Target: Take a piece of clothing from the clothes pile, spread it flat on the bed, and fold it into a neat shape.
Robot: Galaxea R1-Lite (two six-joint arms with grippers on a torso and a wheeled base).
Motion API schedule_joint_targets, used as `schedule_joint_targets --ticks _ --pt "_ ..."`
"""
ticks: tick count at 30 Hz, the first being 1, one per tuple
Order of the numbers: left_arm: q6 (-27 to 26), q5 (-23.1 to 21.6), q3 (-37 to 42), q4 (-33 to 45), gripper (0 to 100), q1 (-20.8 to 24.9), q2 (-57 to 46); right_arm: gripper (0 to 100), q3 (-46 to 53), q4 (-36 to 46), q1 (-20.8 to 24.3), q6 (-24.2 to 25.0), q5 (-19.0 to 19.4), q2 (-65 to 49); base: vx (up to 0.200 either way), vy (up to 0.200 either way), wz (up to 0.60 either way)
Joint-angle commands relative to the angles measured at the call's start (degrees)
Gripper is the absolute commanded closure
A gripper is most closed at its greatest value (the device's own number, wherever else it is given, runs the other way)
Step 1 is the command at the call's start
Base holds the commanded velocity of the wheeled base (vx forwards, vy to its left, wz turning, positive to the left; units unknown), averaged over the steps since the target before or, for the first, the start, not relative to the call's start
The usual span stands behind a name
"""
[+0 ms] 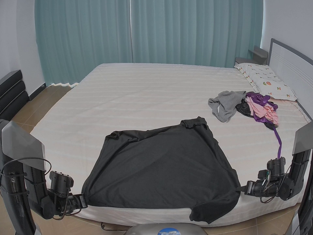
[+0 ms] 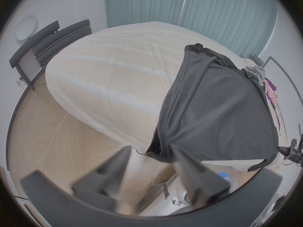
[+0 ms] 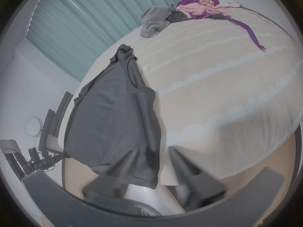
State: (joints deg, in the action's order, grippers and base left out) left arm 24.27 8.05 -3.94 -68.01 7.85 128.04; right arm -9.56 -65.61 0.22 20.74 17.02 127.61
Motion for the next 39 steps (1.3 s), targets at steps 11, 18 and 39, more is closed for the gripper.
schedule_joint_targets --ticks 11,18,39 --pt "2.6 -0.2 -3.5 -0.4 0 -0.9 -5.2 0 -0.7 -5.3 -0.6 8.0 0.3 -4.7 0.0 0.0 0.0" --pt "2.8 -0.6 -3.7 -0.5 0 -0.7 -8.4 0 0.2 -8.1 0.9 10.3 0.2 -7.3 0.0 0.0 0.0" --pt "6.1 -1.3 -5.3 -0.6 0 -1.4 -7.8 0 1.7 -8.7 3.3 11.8 0.3 -8.7 0.0 0.086 0.0"
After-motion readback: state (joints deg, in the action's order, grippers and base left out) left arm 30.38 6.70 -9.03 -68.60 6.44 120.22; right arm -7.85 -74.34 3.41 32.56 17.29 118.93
